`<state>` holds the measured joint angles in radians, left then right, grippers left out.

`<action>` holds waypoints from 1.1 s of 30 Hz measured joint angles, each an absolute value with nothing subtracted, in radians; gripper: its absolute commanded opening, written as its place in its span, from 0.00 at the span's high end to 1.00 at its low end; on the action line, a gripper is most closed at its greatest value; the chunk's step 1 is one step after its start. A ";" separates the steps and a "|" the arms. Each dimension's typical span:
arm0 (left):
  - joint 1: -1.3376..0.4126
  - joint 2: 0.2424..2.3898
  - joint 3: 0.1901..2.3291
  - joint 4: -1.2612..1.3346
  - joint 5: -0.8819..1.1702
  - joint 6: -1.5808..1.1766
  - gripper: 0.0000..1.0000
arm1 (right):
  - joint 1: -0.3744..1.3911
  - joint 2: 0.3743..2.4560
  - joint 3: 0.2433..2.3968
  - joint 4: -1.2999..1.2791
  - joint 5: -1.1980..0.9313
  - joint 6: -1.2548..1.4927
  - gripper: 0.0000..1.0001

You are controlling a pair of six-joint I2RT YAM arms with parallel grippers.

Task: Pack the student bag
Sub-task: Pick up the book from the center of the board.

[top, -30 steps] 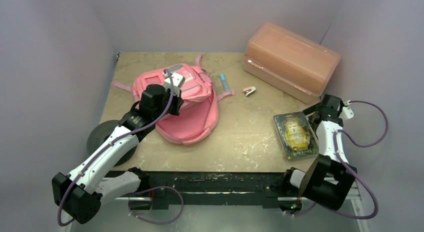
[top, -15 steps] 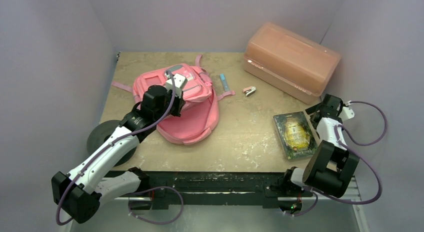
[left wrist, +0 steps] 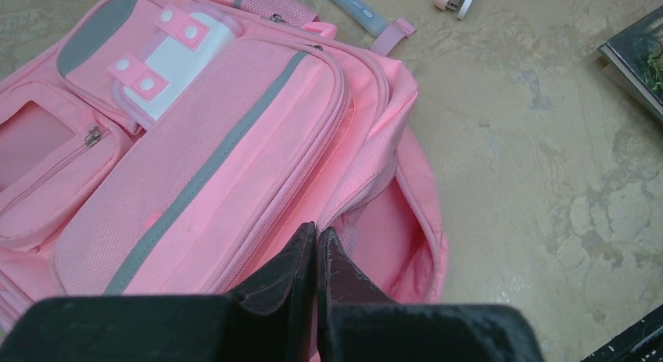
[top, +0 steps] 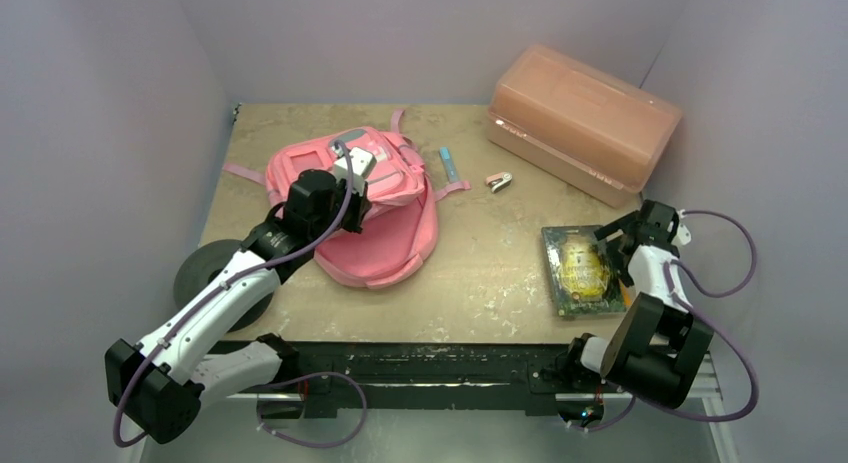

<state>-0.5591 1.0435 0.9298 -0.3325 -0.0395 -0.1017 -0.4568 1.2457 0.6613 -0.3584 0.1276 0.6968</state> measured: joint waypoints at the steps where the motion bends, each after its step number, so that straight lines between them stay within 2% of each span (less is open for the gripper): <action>1: -0.559 1.045 0.930 -0.333 -0.039 -0.102 1.00 | -0.453 1.240 0.661 -0.366 0.117 0.693 0.05; 7: -0.559 1.050 0.933 -0.338 -0.040 -0.101 0.98 | -0.398 1.191 0.651 -0.403 0.074 0.689 0.05; 8: -0.559 1.053 0.936 -0.343 -0.040 -0.101 0.92 | -0.382 1.190 0.650 -0.406 0.067 0.690 0.05; 13: -0.560 1.077 0.968 -0.364 -0.038 -0.096 0.49 | -0.286 1.191 0.649 -0.407 0.042 0.703 0.05; 16: -0.563 1.079 0.980 -0.358 -0.026 -0.095 0.34 | -0.260 1.191 0.649 -0.408 0.035 0.703 0.04; 22: -0.634 1.069 0.979 -0.316 0.062 -0.103 0.32 | -0.257 1.191 0.649 -0.418 0.058 0.677 0.06; 26: -0.710 1.106 0.974 -0.205 0.174 -0.235 0.32 | -0.249 1.164 0.654 -0.427 0.087 0.633 0.04; 29: -0.799 1.245 0.956 -0.015 0.233 -0.407 0.36 | -0.230 1.129 0.667 -0.431 0.102 0.589 0.03; 33: -0.927 1.503 0.995 0.109 0.245 -0.550 0.44 | -0.222 1.151 0.686 -0.422 0.080 0.554 0.03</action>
